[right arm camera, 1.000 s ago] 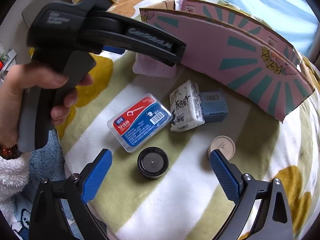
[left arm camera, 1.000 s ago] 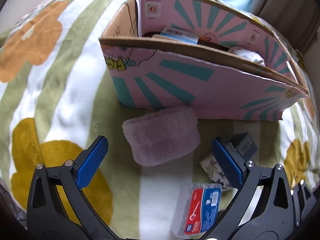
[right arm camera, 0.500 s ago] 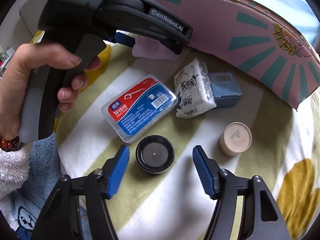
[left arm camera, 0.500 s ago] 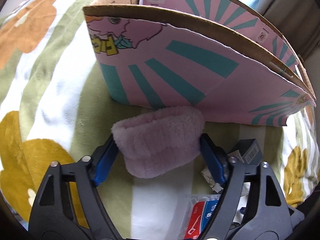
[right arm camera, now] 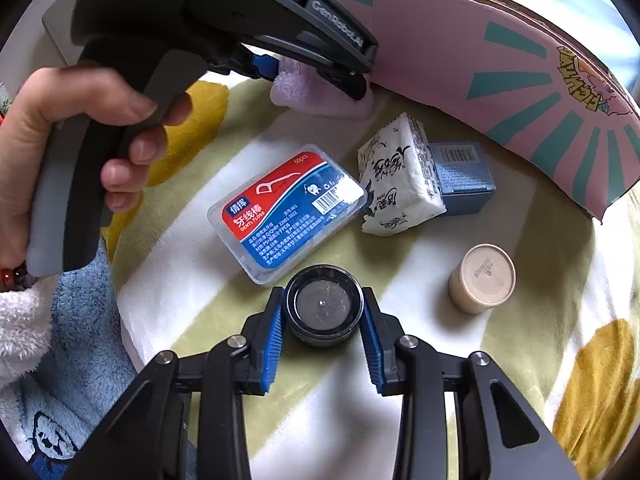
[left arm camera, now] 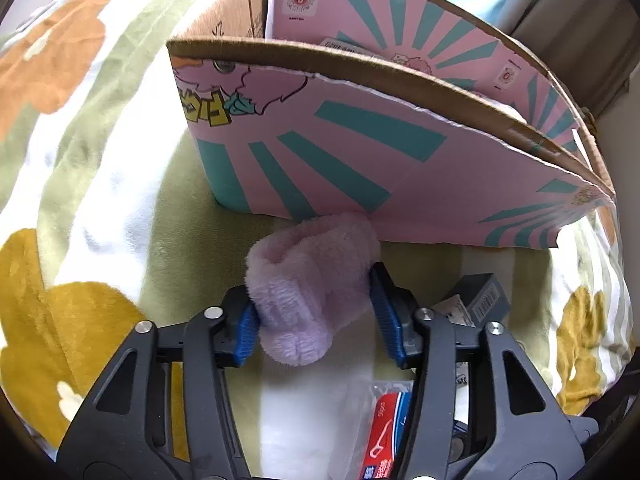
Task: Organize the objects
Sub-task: 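Grasp the pink fuzzy sock with left while right grasps the black jar, then carry the pink sock with left while right carries the black jar into the box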
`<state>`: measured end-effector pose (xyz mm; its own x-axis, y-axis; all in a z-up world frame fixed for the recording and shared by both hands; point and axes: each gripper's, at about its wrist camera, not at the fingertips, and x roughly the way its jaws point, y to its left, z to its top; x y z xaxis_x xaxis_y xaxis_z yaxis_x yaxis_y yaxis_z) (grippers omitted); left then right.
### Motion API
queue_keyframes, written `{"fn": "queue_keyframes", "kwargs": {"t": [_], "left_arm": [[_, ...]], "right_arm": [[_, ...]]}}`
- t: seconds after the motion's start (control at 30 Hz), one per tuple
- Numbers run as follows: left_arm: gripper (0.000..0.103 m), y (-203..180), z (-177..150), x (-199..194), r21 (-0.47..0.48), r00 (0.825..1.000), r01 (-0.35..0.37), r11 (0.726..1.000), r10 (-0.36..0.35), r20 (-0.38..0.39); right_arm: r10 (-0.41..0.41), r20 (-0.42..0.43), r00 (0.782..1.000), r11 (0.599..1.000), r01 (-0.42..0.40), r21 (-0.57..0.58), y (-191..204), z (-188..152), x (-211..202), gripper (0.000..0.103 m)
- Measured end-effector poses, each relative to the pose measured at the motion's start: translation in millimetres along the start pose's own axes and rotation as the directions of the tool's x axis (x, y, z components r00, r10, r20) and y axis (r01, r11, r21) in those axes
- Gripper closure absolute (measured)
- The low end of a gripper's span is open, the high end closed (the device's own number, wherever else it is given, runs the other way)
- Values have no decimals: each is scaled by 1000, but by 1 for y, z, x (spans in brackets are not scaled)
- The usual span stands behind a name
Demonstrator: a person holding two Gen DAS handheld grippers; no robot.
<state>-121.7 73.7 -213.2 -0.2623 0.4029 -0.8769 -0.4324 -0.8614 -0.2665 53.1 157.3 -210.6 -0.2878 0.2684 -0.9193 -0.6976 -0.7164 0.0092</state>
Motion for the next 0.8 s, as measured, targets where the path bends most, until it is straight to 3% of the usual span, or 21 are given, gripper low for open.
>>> {"fn": "queue_keyframes", "kwargs": {"t": [0.67, 0.8], "left_arm": [[63, 7, -4, -56, 28, 995, 69, 997, -71, 67], [63, 3, -4, -76, 51, 992, 83, 995, -88, 94]], "right_arm": [[-17, 59, 998, 998, 13, 64, -11, 1, -41, 70], [-22, 82, 996, 995, 14, 94, -15, -17, -67, 70]]}}
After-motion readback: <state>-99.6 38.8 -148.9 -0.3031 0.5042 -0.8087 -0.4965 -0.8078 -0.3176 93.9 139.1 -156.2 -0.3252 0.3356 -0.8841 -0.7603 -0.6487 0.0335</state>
